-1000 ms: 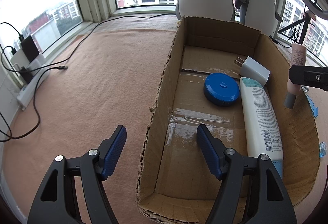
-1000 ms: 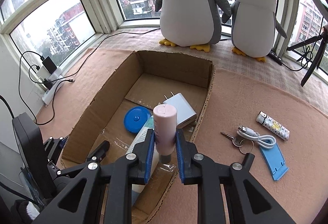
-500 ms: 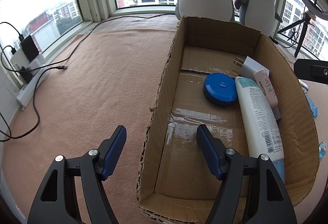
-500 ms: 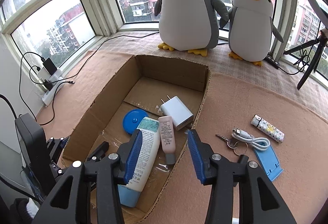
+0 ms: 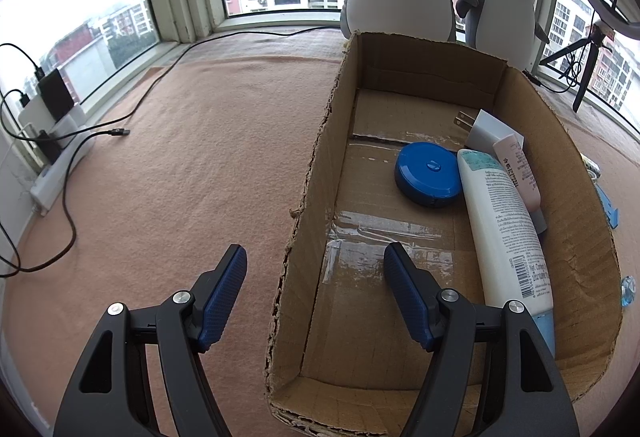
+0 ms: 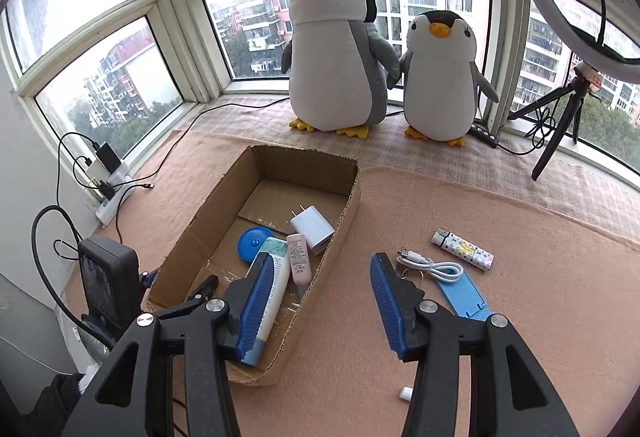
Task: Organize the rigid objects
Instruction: 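Move the right tool to the blue hand-sanitizer bottle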
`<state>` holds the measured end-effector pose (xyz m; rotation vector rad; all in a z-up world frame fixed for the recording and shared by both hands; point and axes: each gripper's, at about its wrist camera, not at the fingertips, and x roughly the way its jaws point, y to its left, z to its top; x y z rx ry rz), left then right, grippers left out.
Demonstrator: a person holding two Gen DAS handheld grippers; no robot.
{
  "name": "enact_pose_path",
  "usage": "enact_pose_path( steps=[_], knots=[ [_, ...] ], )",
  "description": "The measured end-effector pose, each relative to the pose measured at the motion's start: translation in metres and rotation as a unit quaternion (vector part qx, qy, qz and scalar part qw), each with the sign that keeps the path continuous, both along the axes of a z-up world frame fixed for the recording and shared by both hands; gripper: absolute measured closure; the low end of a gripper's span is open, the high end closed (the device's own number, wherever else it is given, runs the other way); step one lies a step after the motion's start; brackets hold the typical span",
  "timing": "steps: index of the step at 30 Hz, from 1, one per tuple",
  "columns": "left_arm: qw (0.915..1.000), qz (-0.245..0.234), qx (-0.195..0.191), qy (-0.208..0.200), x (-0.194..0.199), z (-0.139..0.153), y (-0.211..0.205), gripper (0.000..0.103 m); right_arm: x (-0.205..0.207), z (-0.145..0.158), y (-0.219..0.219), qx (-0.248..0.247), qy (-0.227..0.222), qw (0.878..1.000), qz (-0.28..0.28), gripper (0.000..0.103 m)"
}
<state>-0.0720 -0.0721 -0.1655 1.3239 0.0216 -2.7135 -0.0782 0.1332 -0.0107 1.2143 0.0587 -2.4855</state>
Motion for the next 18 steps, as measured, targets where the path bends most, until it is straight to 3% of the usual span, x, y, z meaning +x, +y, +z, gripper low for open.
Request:
enact_pose_path(
  steps=[10,14,16,18],
  knots=[
    [0.9999,-0.015,-0.006,-0.003,-0.004,0.001,0.000,0.032,0.056,0.059,0.058,-0.001,0.037,0.996,-0.084,0.056],
    [0.9996,-0.026,-0.011,-0.006,-0.006,0.001,0.001,0.032,0.081,0.067,0.072,0.002,0.046,0.994,-0.100,0.053],
    [0.9995,-0.030,-0.012,-0.007,-0.006,0.001,0.002,0.032,0.091,0.064,0.078,0.005,0.050,0.993,-0.107,0.046],
    [0.9995,-0.030,-0.011,-0.007,-0.003,0.002,0.001,0.032,0.099,0.056,0.083,0.007,0.049,0.993,-0.111,0.046]
  ],
)
